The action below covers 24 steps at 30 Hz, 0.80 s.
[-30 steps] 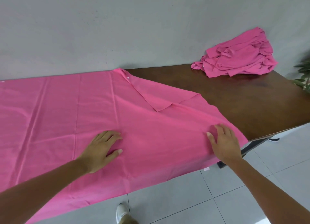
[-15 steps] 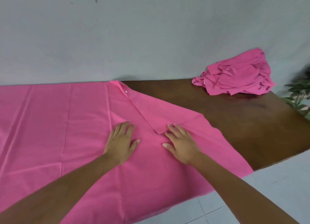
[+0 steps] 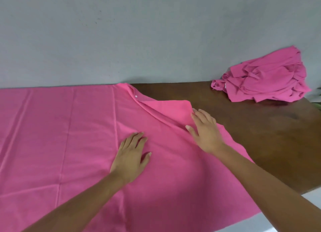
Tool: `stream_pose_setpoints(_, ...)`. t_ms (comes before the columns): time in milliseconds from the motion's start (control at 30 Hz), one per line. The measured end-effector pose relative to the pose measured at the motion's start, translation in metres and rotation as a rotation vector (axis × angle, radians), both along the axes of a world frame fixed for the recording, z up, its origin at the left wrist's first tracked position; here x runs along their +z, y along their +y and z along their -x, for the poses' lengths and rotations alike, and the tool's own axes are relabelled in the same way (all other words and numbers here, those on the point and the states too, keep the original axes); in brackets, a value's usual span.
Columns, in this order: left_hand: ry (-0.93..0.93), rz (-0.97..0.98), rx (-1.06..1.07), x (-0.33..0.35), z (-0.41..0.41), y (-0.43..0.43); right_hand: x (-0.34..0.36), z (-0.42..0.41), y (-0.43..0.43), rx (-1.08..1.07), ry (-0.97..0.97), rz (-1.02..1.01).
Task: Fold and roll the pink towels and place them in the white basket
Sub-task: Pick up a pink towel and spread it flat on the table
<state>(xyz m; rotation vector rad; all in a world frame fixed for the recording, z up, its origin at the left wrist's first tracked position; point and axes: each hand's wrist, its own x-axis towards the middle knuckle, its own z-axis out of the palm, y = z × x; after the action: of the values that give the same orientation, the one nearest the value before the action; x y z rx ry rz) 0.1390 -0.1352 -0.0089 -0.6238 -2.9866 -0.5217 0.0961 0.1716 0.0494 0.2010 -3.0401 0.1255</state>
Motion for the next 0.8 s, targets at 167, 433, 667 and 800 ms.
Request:
stream_pose_setpoints(167, 0.028, -0.012, 0.017, 0.0, 0.0, 0.001, 0.007, 0.065, 0.039, -0.025, 0.014, -0.063)
stream_pose_setpoints(433, 0.03, 0.009, 0.051, 0.001, -0.001, 0.004, -0.006, 0.147, 0.072, -0.081, -0.182, -0.191)
stream_pose_setpoints(667, 0.035, 0.017, 0.059, 0.004, -0.001, 0.006, -0.014, 0.175, 0.081, -0.199, -0.19, -0.123)
stream_pose_setpoints(800, 0.028, 0.002, 0.056, 0.004, 0.0, 0.006, -0.01, 0.165, 0.064, -0.302, -0.073, 0.055)
